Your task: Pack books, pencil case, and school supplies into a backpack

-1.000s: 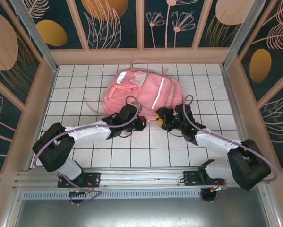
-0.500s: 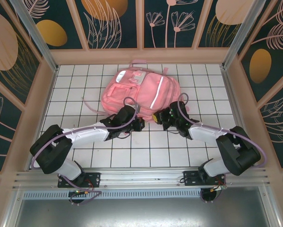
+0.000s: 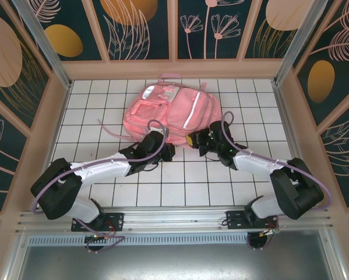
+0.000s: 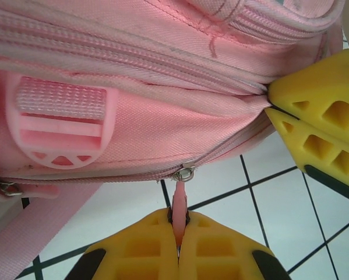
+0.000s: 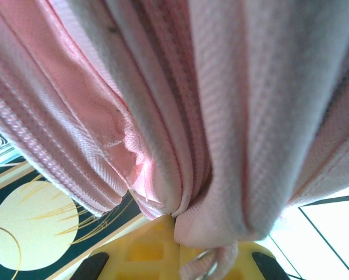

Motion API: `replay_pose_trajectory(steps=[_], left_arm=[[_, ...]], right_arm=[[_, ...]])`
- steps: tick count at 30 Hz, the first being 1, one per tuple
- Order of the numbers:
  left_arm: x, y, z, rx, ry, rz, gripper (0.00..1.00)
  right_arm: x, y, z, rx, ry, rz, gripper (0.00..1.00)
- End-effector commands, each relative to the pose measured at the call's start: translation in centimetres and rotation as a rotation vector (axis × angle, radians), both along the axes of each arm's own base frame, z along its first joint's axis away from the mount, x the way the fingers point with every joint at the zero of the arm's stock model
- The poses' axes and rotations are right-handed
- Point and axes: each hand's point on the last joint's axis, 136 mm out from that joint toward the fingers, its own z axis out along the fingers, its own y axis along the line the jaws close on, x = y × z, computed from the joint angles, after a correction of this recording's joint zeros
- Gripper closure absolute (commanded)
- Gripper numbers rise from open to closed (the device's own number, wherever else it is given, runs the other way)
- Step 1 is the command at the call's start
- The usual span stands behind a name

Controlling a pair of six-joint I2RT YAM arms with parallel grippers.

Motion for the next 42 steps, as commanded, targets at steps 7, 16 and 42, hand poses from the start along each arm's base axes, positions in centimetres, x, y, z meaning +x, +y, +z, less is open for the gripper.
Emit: replay_pose_trajectory(steps=[7, 16, 42], left_arm=[[0.7, 3.3, -0.5, 0.091, -0.016, 0.133, 1.0], [0.6, 3.7, 0.3, 0.086, -0.02, 0.148, 1.0], [0.6, 7.6, -1.4, 0.106, 0.025, 0.233, 1.0]], right_arm=[[1.4, -1.2, 4.0, 0.045, -0.114, -0.088, 1.0], [1.5, -2.1, 3.9, 0.028, -0.114, -0.113, 1.0], [1.8, -3.7, 3.9, -0.002, -0.128, -0.148, 1.0]])
